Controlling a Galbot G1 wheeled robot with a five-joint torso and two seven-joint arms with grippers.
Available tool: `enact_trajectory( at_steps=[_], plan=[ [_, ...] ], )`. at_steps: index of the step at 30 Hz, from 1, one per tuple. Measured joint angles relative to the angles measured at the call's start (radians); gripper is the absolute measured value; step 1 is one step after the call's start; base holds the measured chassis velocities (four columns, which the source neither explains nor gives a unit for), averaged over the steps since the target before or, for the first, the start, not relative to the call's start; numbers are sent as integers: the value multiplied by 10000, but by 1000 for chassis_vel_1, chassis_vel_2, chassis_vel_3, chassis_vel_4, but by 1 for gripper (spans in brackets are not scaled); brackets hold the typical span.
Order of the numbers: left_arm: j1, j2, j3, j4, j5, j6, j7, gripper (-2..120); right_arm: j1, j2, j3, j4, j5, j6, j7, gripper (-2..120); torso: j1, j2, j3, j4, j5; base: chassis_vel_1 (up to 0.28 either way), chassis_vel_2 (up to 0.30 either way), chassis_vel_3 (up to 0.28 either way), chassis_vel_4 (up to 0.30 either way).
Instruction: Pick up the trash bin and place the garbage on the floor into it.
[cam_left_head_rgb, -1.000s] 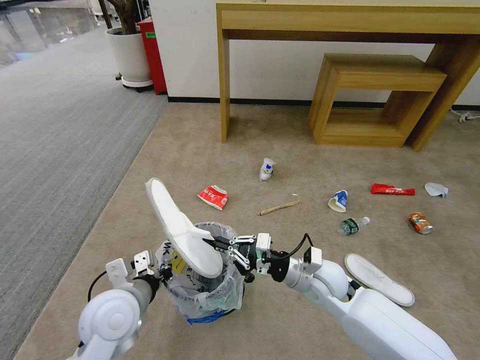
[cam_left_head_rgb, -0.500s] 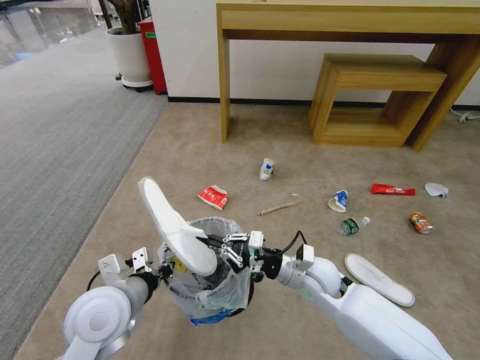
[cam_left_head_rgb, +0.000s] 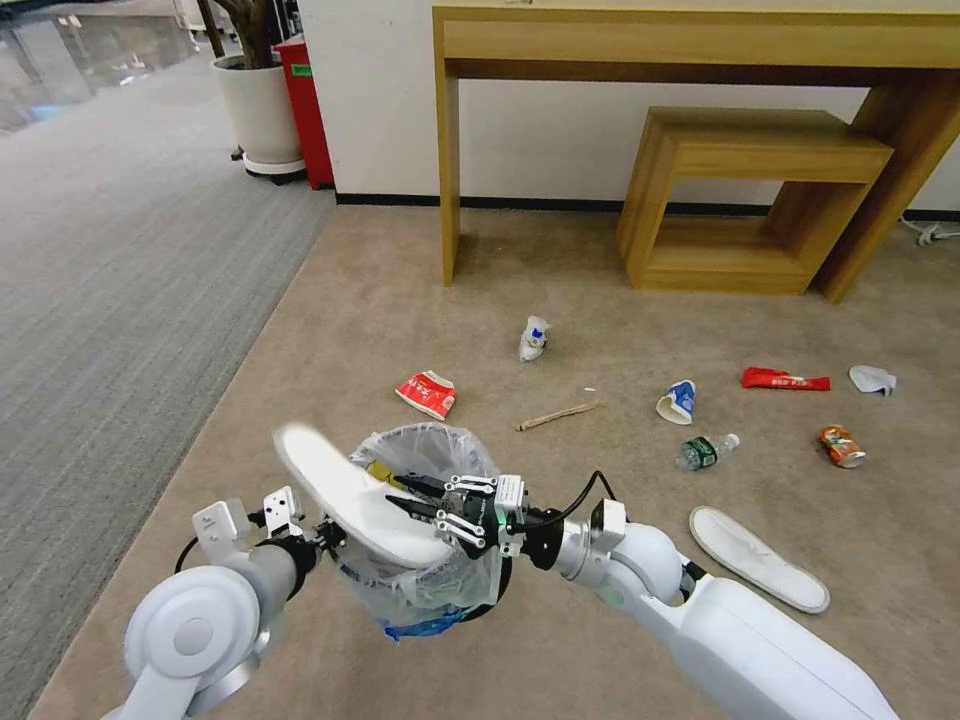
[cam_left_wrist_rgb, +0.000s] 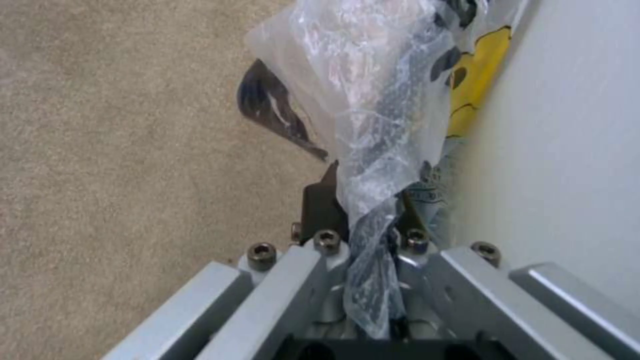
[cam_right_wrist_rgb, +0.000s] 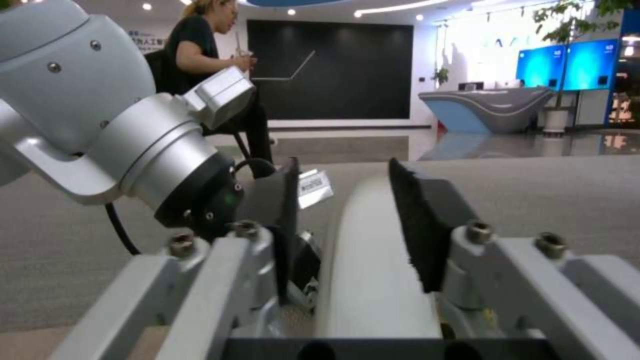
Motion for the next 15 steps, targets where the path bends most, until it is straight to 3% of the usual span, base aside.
enact_trajectory(
  at_steps=[6, 10, 15],
  plan=[
    [24, -68, -18, -8, 14, -22, 21, 0, -37, -38, 72, -25, -81, 45, -56, 65, 0, 0, 0, 0, 0, 0, 0, 0, 0],
    [26, -82, -15, -8, 29, -29, 31, 0, -66, -47, 113, -27, -135, 66, -67, 72, 0, 0, 0, 0, 0, 0, 0, 0, 0],
    [65, -157, 18, 58, 179, -50, 126, 0, -179, -35, 326, -38, -192, 126, 32, 96, 0, 0, 0, 0, 0, 0, 0, 0, 0]
  ],
)
